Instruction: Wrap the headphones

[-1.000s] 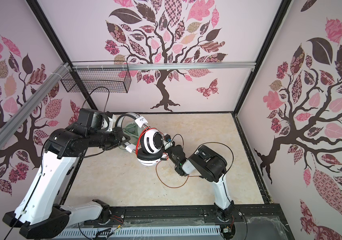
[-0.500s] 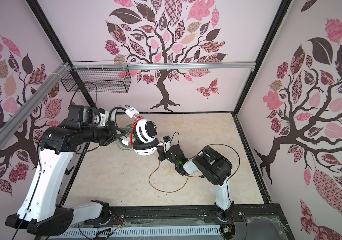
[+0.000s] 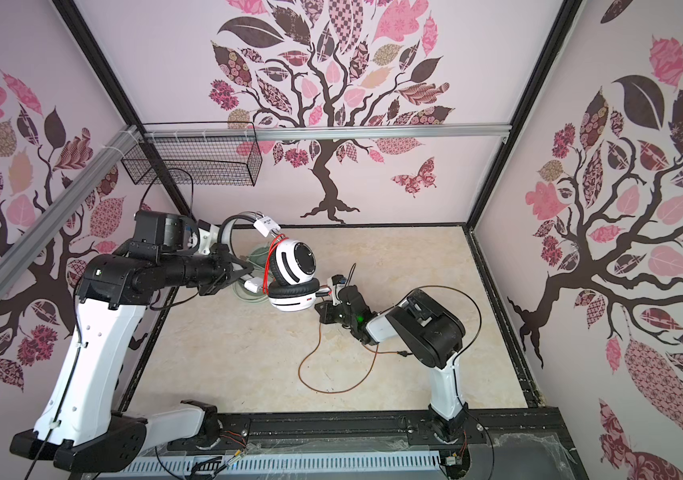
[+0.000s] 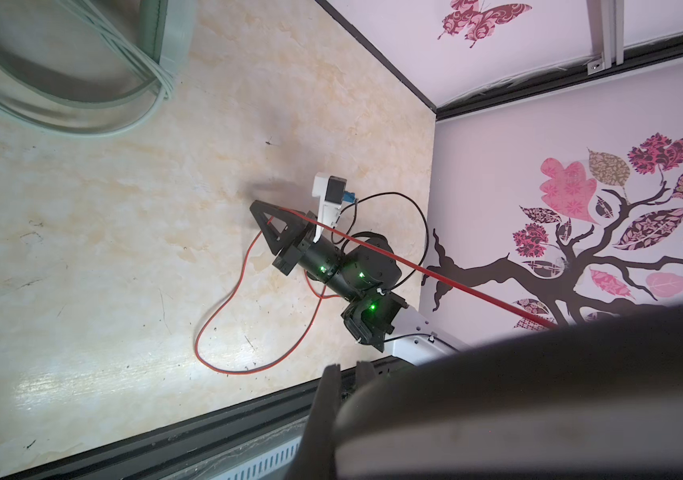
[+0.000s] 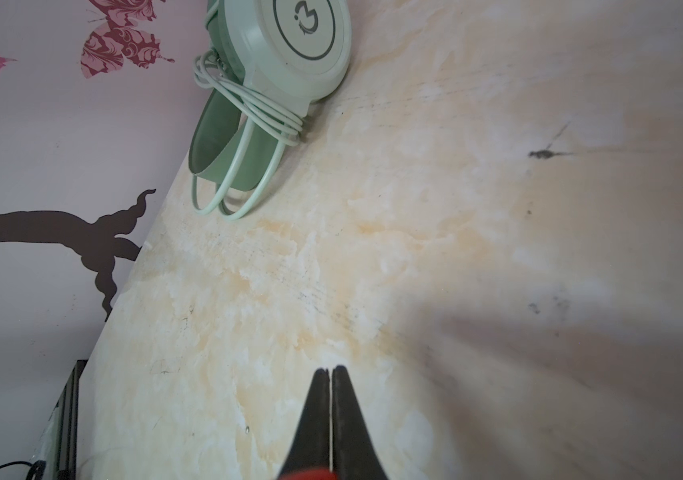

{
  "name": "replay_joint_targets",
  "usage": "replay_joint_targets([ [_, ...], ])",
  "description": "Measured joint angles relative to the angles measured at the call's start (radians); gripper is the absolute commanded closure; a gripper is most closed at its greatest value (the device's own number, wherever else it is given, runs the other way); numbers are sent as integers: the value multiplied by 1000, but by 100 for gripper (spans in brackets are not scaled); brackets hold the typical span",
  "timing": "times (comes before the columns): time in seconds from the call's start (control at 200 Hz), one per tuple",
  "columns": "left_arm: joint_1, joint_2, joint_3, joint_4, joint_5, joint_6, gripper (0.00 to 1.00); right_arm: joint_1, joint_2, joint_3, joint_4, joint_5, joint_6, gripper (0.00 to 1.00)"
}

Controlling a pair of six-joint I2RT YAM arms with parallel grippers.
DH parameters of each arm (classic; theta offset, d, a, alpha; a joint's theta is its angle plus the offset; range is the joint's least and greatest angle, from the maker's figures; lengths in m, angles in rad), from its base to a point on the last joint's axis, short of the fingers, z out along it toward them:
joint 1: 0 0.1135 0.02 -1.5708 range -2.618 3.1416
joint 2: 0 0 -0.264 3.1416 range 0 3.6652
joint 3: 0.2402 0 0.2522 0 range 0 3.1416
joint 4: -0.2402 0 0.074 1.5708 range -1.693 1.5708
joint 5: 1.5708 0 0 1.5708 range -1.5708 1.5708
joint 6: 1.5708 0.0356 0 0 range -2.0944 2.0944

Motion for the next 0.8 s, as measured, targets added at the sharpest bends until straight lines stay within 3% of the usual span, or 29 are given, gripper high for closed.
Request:
replay_joint_targets([
  [0.195, 0, -18, -37, 44, -5, -12, 100, 44, -36, 4, -117, -19, -49, 100],
  [0.425, 0, -56, -149, 210, -38, -102, 100, 232, -210, -39, -347, 49, -152, 100],
  [0.67, -2, -63, -178, 210, -193, -194, 100, 472, -351, -46, -588, 186, -219, 100],
  [0.8, -61, -59, -197, 177, -348, -216, 100, 579, -390, 39, -777, 264, -258, 100],
])
